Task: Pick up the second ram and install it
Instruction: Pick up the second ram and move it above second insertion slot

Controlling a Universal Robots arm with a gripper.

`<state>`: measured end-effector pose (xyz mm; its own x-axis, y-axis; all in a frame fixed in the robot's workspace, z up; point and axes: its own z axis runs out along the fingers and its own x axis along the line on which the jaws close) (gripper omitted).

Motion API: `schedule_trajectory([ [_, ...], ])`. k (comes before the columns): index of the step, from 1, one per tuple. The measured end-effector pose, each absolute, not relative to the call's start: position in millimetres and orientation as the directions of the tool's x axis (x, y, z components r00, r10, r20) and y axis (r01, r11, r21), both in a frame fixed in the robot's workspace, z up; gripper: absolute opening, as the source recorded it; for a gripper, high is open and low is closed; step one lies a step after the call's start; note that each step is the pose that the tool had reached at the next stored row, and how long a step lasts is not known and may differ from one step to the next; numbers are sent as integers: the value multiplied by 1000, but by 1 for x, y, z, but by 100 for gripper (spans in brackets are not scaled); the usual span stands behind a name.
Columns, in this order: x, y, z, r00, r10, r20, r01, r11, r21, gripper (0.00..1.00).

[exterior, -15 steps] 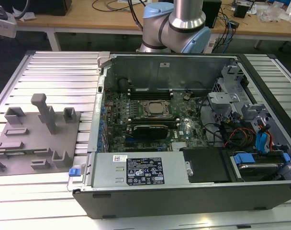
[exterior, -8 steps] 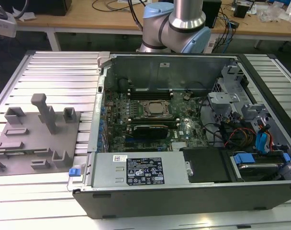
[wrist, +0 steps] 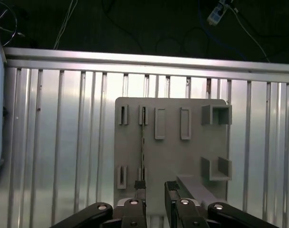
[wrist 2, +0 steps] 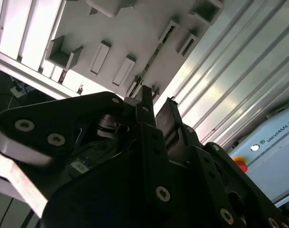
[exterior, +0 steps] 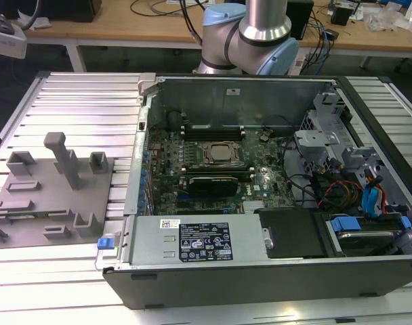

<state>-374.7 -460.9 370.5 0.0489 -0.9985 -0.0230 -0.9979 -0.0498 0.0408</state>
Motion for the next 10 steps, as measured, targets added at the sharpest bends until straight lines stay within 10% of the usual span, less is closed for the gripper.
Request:
schedule_trajectory([
  [10,-375,-461,356,49,-999,-23,-998,-50,41,30],
])
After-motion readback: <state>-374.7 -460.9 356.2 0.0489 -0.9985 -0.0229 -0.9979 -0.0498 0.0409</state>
